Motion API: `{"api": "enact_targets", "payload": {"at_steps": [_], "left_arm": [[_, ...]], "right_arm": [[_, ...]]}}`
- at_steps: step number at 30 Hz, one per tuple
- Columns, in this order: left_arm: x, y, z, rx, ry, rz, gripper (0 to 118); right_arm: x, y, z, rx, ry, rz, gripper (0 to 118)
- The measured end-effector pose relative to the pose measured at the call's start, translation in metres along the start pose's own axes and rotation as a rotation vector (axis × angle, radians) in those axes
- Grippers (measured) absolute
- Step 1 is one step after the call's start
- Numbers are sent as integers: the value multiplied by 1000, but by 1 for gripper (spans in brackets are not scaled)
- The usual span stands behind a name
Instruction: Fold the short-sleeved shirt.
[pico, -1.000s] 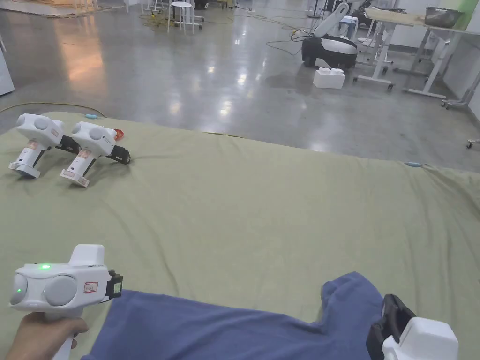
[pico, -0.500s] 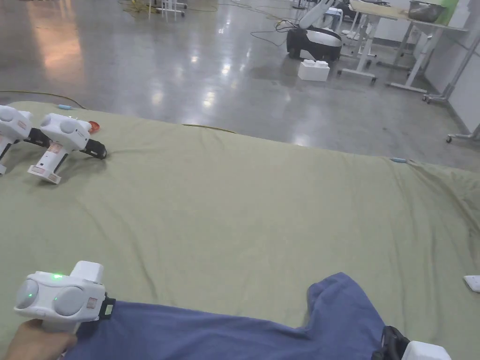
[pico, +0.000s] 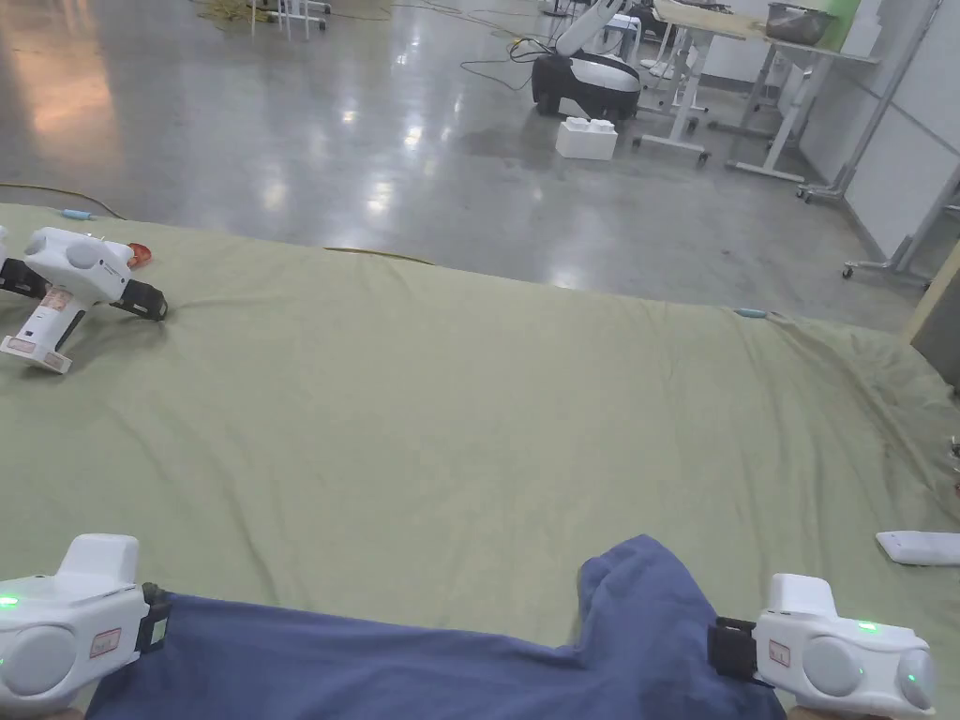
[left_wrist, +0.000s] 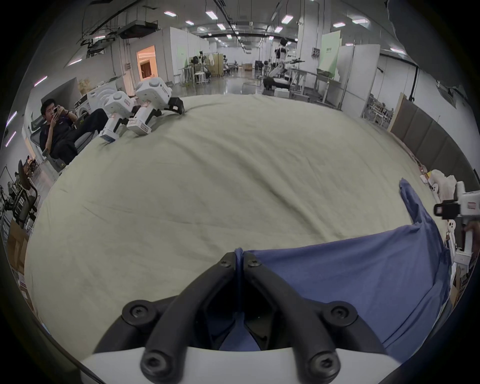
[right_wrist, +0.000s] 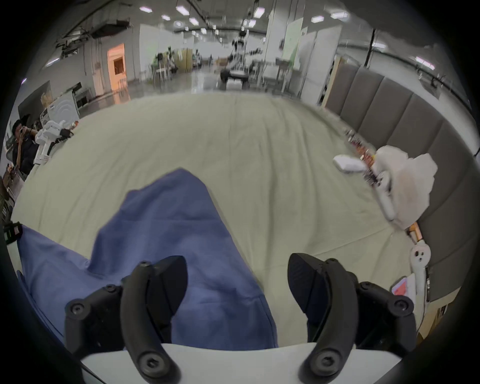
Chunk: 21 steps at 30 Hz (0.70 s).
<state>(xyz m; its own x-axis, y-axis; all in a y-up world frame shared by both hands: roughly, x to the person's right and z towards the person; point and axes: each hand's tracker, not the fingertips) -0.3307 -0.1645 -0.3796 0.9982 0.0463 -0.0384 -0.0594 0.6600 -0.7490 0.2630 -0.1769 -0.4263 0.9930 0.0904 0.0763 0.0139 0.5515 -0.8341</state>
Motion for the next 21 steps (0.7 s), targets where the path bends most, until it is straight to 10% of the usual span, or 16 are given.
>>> {"api": "enact_targets", "payload": {"at_steps": [7, 21], "left_arm": [[0, -5, 10, 10, 2, 10, 0], [-14, -12, 73, 78, -48, 15, 0]], "right_arm": [[-6, 2, -33, -129, 100, 24, 2], [0, -22, 86, 132, 43, 76, 0]]}}
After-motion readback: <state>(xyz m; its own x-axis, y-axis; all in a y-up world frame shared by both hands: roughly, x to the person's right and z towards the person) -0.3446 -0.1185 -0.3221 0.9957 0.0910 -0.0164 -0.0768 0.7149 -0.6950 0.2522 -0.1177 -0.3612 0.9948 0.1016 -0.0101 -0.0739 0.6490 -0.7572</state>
